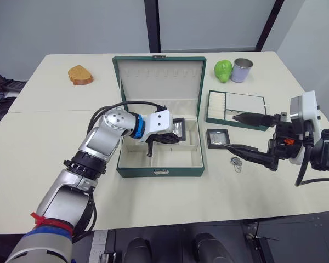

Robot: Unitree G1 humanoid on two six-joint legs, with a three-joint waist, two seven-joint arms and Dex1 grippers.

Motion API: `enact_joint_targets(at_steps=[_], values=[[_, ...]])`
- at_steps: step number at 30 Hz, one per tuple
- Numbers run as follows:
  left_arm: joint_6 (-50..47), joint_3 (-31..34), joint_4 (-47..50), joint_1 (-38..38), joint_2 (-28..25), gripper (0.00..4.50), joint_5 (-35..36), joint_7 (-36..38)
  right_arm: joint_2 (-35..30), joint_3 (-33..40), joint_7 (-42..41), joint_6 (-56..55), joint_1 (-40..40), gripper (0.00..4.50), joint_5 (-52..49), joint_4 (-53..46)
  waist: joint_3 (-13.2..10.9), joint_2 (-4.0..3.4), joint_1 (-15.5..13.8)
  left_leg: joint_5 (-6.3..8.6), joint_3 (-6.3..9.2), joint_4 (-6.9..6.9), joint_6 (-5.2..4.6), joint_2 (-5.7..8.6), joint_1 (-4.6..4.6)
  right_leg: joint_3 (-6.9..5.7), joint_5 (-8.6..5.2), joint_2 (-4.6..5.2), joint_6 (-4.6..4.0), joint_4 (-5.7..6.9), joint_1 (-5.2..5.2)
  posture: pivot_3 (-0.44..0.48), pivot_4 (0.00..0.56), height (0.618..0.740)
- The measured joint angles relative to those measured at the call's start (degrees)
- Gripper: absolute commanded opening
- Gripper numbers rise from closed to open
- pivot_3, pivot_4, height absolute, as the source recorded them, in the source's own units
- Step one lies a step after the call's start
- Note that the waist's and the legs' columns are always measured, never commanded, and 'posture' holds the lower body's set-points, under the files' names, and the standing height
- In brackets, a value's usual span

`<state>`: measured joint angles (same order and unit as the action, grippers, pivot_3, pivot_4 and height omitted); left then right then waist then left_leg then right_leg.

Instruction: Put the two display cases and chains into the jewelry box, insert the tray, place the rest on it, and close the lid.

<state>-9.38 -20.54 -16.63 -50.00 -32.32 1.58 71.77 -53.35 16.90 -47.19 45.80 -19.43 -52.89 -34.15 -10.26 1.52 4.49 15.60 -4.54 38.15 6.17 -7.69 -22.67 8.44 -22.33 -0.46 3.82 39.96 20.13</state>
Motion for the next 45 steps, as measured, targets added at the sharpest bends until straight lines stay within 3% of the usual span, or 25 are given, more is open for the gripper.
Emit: enact_joint_targets(at_steps=[3,18,24,34,38,45], values=[[0.0,0.0,0.0,0.0,0.1,0.01,-0.3,-0.1,0.0,0.0,0.0,0.0,0.0,4.50,0.0,0.0,0.0,0.00,0.0,0.00,0.01,0.00,0.00,0.00,-0.01,-0.01,0.00,0.00,0.00,0.00,0.00,0.000,0.150,0.740],[-3.1,0.8,0.9,0.0,0.9,4.47,1.6,0.6,-0.1,0.0,-0.1,0.0,-0.2,4.50,-0.1,0.2,0.0,0.00,0.0,0.00,0.09,0.01,0.00,0.00,-0.06,-0.08,0.00,0.00,0.00,0.01,0.00,0.000,0.150,0.740],[-3.8,0.9,1.0,0.0,1.3,4.49,1.8,-0.6,-0.1,0.0,-0.1,0.0,-0.3,4.50,-0.1,0.2,0.0,0.00,-0.1,0.00,0.14,0.02,0.00,0.00,-0.08,-0.12,0.00,0.00,0.00,0.01,-0.01,0.000,0.150,0.740],[-13.7,9.2,8.2,0.7,-2.2,4.49,15.2,7.0,-0.1,0.0,-0.2,0.0,-0.4,4.50,-0.2,0.3,0.0,0.00,0.0,0.00,0.36,0.05,0.00,0.02,-0.13,-0.27,0.00,-0.01,0.00,0.04,-0.03,0.000,0.150,0.740],[-13.9,9.5,8.6,2.5,-4.6,3.32,15.0,7.9,-0.1,-0.1,-0.3,0.0,-0.5,4.50,-0.2,0.7,0.0,-0.01,0.0,0.00,0.46,0.23,0.00,0.04,-0.12,-0.31,0.00,-0.02,0.00,0.03,-0.08,0.000,0.150,0.740],[-13.6,6.2,9.2,5.8,-2.9,1.12,13.4,7.4,-0.1,-0.2,-0.7,-0.2,-1.7,4.50,-0.2,0.8,0.0,-0.01,-0.8,0.00,0.73,0.60,-0.01,0.04,-0.25,-0.43,0.00,-0.04,0.00,0.06,-0.14,0.000,0.150,0.740]])
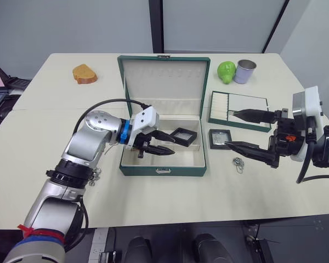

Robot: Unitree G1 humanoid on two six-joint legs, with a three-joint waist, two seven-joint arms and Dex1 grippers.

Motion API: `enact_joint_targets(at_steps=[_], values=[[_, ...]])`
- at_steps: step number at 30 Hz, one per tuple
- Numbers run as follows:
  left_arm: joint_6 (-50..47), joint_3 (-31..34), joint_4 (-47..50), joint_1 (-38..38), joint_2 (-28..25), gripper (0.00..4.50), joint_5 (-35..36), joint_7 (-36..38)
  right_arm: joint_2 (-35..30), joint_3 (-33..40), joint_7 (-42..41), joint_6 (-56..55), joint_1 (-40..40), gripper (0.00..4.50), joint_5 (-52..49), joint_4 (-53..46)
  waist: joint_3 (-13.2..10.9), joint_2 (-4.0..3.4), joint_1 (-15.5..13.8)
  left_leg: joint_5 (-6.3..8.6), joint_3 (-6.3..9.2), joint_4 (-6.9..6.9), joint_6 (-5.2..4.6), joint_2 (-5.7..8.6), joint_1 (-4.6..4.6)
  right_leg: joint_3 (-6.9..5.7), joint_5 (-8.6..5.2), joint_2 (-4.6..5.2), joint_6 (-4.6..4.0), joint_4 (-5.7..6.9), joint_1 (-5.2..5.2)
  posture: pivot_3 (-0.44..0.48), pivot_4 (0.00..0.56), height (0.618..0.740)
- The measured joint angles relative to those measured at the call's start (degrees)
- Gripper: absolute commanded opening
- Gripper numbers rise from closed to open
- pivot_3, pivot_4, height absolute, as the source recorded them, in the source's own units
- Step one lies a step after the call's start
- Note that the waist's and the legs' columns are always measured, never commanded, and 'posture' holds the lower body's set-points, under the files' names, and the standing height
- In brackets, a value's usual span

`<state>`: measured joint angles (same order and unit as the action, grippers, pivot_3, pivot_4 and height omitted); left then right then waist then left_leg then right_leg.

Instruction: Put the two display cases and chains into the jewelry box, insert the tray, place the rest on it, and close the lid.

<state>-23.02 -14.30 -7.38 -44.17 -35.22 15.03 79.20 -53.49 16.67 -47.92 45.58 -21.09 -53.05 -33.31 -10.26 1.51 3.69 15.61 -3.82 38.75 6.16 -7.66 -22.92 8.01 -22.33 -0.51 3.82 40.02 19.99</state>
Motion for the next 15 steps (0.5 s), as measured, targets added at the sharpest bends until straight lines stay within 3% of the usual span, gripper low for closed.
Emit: enact_joint_targets(at_steps=[3,4,8,15], values=[[0.2,0.0,0.0,0.0,1.4,0.16,-0.5,-1.3,0.0,0.0,-0.2,0.0,0.0,4.50,0.0,0.3,0.0,0.00,-0.6,0.00,0.06,0.02,0.00,0.02,0.00,-0.01,0.00,0.00,0.00,0.02,-0.03,0.000,0.150,0.740],[0.8,-0.1,0.0,0.0,2.4,0.04,-0.9,-2.2,0.0,0.0,-0.3,0.0,0.0,4.50,0.0,0.5,0.0,0.00,-0.7,0.00,0.06,0.04,0.00,0.03,0.00,0.00,0.00,0.00,0.00,0.01,-0.05,0.000,0.150,0.740],[2.6,-2.0,-0.6,-0.1,5.6,0.04,-3.2,-5.1,0.0,0.0,-0.2,0.0,-0.2,4.50,0.0,0.4,0.0,0.00,-1.1,0.00,0.11,0.06,-0.01,0.05,0.00,-0.01,0.00,-0.01,0.00,0.02,-0.08,0.000,0.150,0.740],[5.2,-3.6,-4.3,-0.5,6.7,0.04,-6.6,-7.2,0.0,0.0,0.5,0.1,-0.2,4.50,0.0,0.4,0.0,0.00,-1.4,0.01,0.16,0.06,-0.01,0.06,0.00,0.01,0.00,-0.03,0.00,0.02,-0.09,0.000,0.150,0.740]])
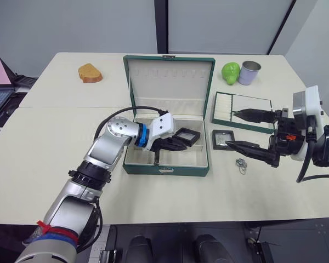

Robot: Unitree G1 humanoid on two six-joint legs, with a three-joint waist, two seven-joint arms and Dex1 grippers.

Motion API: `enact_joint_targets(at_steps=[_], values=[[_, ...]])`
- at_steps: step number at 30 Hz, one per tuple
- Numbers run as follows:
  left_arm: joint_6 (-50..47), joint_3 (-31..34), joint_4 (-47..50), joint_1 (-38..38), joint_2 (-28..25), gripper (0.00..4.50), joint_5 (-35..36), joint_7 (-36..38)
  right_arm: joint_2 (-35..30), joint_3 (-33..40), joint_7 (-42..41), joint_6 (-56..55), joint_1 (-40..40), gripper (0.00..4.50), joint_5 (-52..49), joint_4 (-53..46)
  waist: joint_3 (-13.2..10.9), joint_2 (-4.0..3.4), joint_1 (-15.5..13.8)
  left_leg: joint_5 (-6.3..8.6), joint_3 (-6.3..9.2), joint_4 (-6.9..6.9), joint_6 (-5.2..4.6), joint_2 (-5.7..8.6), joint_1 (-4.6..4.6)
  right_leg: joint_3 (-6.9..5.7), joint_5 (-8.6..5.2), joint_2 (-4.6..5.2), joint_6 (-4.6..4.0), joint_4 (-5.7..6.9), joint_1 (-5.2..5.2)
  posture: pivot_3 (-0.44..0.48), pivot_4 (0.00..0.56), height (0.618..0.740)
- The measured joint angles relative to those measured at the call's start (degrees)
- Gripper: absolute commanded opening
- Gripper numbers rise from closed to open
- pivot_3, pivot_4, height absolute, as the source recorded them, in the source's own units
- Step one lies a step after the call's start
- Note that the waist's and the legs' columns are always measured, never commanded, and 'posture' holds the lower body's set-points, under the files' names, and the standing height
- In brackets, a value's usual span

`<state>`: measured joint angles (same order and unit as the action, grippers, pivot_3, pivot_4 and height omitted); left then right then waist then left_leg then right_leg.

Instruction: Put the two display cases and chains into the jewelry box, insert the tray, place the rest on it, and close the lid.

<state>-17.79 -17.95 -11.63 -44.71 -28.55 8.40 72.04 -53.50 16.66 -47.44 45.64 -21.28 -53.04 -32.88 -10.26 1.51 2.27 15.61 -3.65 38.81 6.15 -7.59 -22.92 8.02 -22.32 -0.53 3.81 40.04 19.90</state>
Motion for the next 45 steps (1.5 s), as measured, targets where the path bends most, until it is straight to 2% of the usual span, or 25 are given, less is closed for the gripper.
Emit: enact_joint_targets(at_steps=[12,25,45], values=[[3.4,0.1,-5.2,-1.2,4.0,0.04,-1.4,-3.9,0.0,0.0,0.1,0.0,0.0,4.50,0.0,-0.1,0.0,0.00,-0.5,0.00,0.04,0.01,0.00,0.01,-0.01,-0.01,0.00,0.00,0.00,0.00,-0.02,0.000,0.150,0.740],[4.9,0.1,-8.5,-1.9,5.6,0.04,-3.0,-5.3,0.0,0.0,0.3,0.3,0.0,4.50,-0.3,-0.3,0.0,0.00,-0.5,0.00,0.06,0.01,0.00,0.02,-0.01,-0.03,0.00,-0.01,0.00,0.00,-0.04,0.000,0.150,0.740],[4.8,0.1,-8.5,-1.9,7.6,0.04,-3.0,-7.2,0.0,0.0,1.3,0.8,0.3,4.50,-1.1,-0.6,0.0,0.00,-0.5,0.00,0.09,0.00,0.00,0.02,-0.01,-0.05,0.00,-0.01,0.00,-0.01,-0.08,0.000,0.150,0.740]])
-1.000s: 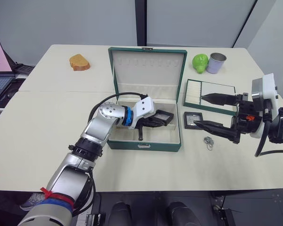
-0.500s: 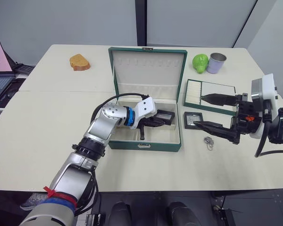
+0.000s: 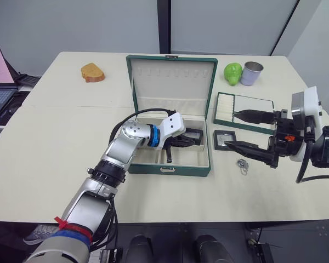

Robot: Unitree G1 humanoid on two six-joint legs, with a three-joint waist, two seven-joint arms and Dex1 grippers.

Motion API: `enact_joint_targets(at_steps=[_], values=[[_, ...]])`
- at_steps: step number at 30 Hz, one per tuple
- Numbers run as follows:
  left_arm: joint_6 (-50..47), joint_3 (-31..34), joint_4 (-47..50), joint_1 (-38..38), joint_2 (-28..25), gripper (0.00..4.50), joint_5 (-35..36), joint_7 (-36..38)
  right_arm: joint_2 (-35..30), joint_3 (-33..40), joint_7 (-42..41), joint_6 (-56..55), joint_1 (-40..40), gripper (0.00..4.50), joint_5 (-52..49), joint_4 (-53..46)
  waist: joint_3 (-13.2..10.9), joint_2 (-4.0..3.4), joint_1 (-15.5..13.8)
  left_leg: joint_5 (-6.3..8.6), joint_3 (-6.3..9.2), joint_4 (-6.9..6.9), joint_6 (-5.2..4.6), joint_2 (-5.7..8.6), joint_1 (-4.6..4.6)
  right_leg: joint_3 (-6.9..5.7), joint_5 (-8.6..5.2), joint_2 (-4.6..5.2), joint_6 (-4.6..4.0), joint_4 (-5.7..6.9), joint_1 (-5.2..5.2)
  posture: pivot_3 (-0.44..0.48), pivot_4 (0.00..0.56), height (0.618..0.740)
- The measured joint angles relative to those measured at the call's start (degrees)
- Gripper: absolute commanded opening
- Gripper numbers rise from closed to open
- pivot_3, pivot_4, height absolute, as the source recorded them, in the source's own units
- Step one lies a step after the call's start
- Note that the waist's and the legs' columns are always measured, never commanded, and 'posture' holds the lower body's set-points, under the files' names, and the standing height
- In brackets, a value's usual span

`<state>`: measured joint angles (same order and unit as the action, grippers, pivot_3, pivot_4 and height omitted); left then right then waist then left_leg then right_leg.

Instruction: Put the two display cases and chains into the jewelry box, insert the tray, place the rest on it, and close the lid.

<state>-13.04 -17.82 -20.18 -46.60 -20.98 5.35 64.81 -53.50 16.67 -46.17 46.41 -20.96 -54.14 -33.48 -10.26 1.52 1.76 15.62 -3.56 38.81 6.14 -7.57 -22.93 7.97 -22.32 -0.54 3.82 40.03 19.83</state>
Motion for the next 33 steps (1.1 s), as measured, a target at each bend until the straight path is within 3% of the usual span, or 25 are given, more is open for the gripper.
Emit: enact_joint_targets(at_steps=[23,27,33], values=[[-0.5,0.2,-0.4,-0.3,0.7,0.04,-0.3,-0.4,0.0,0.0,0.1,0.0,0.3,4.50,0.0,0.0,0.0,0.00,0.0,0.00,0.04,0.00,0.00,0.01,0.00,-0.04,0.00,0.00,0.00,-0.02,-0.04,0.000,0.150,0.740],[-3.4,2.5,0.9,-0.3,0.0,0.04,3.0,1.3,0.0,0.0,0.1,0.0,0.3,4.50,0.0,0.0,0.0,0.00,0.0,0.00,0.07,-0.01,0.00,0.00,0.00,-0.05,0.00,-0.02,0.00,-0.01,-0.03,0.000,0.150,0.740],[-17.0,10.6,14.0,0.4,-6.3,1.49,16.2,6.6,0.0,0.1,-0.7,0.0,0.1,4.50,-1.2,0.3,0.0,-0.01,0.1,0.00,0.14,-0.01,0.00,-0.01,0.00,-0.08,0.00,-0.03,0.00,-0.02,-0.06,0.000,0.150,0.740]])
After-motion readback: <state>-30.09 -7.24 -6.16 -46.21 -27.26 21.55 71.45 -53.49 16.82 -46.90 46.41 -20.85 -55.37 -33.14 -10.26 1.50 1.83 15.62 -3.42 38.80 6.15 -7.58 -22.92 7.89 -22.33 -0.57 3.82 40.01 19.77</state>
